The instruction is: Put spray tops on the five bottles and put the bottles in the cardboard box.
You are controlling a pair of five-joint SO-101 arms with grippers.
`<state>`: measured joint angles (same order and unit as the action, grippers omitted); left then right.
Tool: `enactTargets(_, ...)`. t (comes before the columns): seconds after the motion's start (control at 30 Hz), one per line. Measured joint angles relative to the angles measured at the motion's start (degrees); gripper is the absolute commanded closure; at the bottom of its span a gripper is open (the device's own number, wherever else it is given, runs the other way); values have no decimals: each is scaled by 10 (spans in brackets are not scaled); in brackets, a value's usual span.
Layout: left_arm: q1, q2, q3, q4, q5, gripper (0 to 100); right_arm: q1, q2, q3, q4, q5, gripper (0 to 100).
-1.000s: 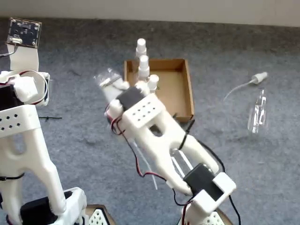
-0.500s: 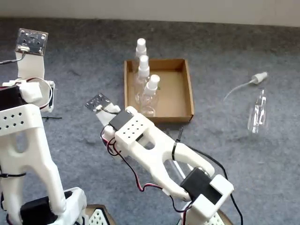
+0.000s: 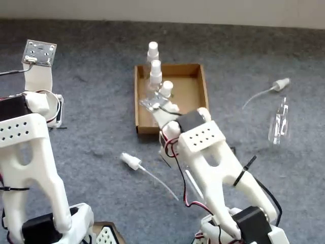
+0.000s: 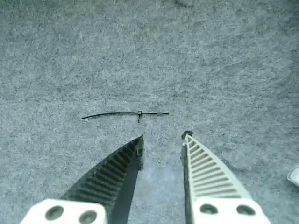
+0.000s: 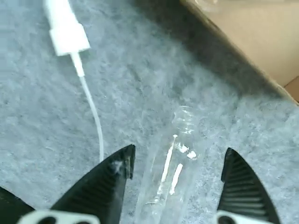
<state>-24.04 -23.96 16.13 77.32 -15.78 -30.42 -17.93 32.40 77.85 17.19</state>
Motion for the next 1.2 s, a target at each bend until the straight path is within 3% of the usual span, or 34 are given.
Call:
enactTargets(0.2,0,0,0,0,0,870,55,-1,114,-91,1,748)
enactTargets(0.57,6,0,75,0,0,870,59,-1,150,-105,1,755)
enactTargets(0.93,161,0,194,0,0,873,62,-3,230,-178,-19,865)
enactTargets(1.2,220,0,199,-1,148,870,63,-3,231,-182,-25,865)
